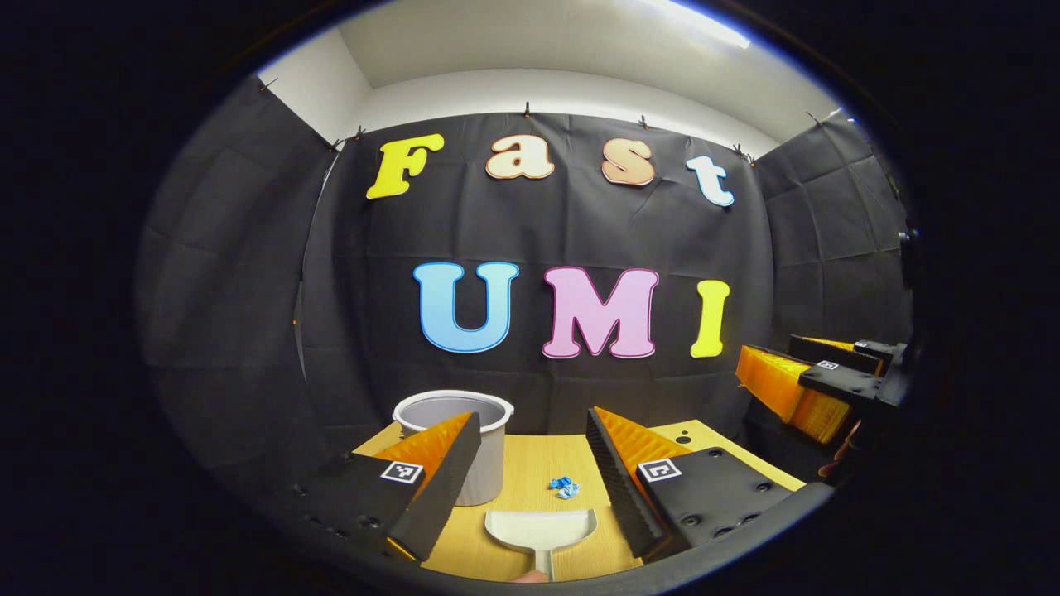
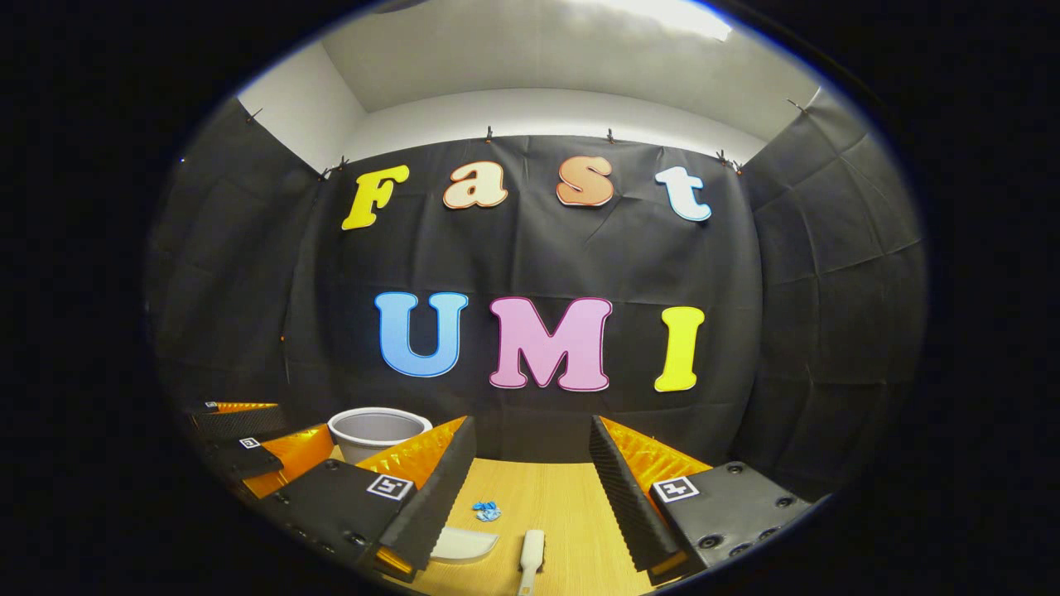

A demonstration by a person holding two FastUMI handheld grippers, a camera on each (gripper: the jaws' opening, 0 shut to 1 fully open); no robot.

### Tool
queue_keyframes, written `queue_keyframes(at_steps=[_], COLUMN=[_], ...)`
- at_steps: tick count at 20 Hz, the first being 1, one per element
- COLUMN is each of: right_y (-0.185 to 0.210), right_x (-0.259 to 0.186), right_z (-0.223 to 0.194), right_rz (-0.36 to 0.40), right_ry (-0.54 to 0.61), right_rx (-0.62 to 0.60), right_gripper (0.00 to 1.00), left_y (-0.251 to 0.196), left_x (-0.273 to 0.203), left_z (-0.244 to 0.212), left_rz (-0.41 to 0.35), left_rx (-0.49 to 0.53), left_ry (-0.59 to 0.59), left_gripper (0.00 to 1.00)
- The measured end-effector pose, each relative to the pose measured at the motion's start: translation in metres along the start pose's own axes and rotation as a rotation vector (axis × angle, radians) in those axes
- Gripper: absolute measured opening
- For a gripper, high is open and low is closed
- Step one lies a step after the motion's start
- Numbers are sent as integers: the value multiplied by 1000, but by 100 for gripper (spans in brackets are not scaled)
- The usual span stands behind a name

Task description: Pick up the small broom and dustpan from the desktop, sweep the trash into the dustpan with the broom, and then empty the trash into the garbage bin.

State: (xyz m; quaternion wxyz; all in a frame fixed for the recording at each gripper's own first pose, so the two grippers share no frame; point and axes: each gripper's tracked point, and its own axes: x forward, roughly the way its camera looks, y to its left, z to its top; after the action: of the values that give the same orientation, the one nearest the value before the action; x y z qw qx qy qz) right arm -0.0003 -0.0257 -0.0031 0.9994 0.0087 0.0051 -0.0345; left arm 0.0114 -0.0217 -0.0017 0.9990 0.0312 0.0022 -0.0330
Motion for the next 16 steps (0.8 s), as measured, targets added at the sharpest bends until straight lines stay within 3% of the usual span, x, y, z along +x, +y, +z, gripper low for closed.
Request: queue_keyframes(at_steps=[7, 10, 16], right_y=[2, 3, 4], right_x=[-1, -3, -5], right_z=[-2, -3, -2], right_rz=[6, 6, -1], right_ry=[6, 11, 7], right_rx=[9, 12, 6], right_gripper=[89, 89, 87], left_y=[-11, -18, -1], left_x=[-2, -3, -3], left_z=[-4, -10, -14], left_rz=[-26, -55, -29], left_rx=[62, 40, 17], left_ry=[2, 20, 46], left_gripper=[77, 77, 77])
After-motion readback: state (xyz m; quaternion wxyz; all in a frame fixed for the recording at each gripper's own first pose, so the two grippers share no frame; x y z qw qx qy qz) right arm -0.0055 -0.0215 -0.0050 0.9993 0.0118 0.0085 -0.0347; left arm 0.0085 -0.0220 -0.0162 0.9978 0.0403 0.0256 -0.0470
